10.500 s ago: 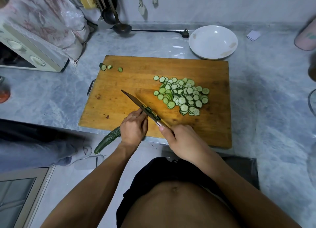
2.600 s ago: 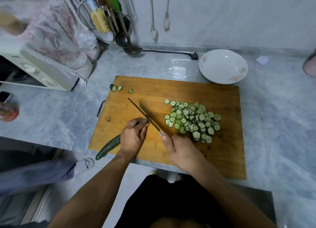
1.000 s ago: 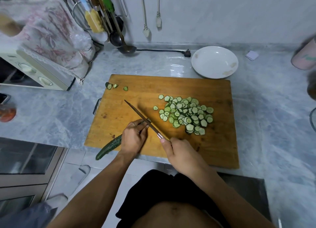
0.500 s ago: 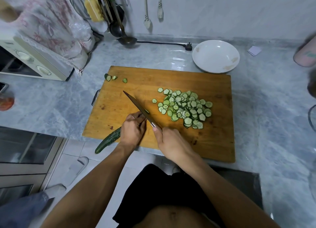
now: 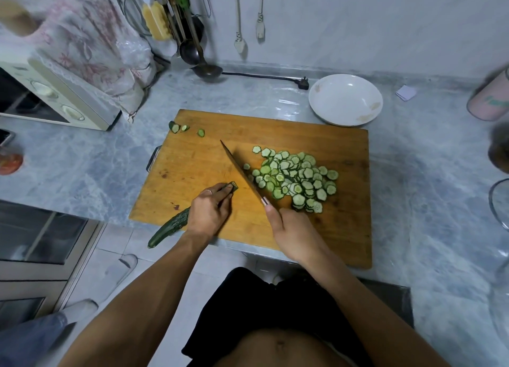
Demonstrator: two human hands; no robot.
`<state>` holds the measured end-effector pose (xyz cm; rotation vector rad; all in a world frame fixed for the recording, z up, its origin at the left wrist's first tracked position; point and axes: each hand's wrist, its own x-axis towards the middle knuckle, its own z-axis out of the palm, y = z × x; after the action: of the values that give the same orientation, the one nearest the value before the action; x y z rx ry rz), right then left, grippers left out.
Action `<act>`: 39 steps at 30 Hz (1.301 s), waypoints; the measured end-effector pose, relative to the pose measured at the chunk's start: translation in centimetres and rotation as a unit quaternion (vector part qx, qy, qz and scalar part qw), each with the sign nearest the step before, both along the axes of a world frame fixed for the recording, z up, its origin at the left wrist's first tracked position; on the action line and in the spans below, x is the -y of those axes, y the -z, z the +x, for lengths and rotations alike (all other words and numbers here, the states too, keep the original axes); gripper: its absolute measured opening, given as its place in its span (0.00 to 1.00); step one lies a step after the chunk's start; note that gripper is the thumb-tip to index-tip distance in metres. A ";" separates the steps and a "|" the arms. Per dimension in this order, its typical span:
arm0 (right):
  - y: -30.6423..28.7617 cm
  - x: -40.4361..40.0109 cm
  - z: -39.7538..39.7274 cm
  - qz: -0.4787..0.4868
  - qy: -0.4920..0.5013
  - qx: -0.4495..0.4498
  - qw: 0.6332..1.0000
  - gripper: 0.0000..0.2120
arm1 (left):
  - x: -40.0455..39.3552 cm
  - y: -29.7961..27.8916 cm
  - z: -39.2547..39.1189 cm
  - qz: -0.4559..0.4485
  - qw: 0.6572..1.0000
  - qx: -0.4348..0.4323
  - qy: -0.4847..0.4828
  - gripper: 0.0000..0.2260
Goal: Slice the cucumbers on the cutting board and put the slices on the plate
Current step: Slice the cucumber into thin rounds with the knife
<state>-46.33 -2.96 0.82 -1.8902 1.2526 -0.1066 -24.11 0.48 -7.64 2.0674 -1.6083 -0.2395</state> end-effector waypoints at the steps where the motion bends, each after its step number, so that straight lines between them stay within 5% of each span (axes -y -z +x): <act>1: -0.1 -0.3 -0.1 0.001 -0.008 0.002 1.000 0.26 | 0.0 0.0 0.0 0.002 1.000 0.001 0.003 0.12; 39: -1.4 -2.1 0.6 0.014 -0.032 -0.004 0.999 0.24 | -0.2 -0.7 -0.4 0.002 0.999 -0.036 -0.030 0.11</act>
<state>-45.68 -0.90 2.27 -1.9059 1.1920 -0.0473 -24.53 0.72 -6.95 2.0825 -1.5005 -0.2933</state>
